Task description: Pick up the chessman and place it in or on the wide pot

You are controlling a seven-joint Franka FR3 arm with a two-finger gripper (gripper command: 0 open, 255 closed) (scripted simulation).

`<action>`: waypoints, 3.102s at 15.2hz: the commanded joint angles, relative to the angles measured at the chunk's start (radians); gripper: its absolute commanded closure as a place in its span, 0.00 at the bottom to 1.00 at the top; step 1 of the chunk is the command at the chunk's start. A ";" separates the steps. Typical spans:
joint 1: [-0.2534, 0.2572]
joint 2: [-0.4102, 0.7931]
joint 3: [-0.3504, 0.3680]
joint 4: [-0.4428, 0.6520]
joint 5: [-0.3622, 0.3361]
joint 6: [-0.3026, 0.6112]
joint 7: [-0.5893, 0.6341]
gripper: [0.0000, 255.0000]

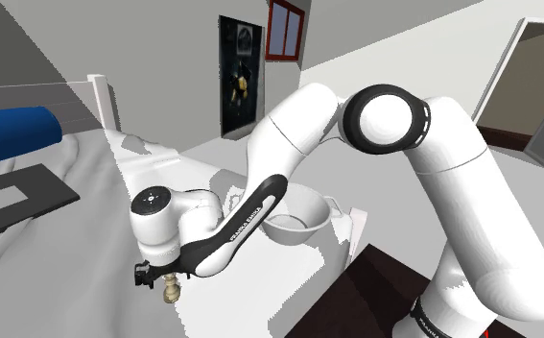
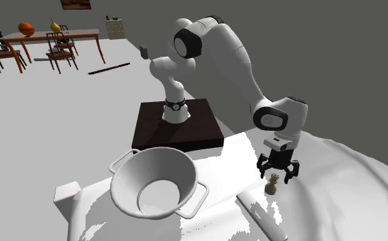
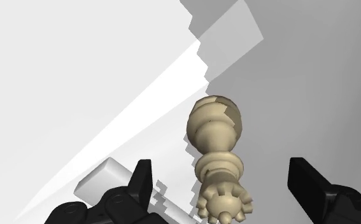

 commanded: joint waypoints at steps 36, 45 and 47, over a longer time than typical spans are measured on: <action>-0.079 -0.223 0.115 -0.026 0.162 -0.173 -0.139 1.00; -0.100 -0.291 0.148 -0.002 0.222 -0.251 -0.192 1.00; -0.104 -0.305 0.155 0.005 0.235 -0.269 -0.203 1.00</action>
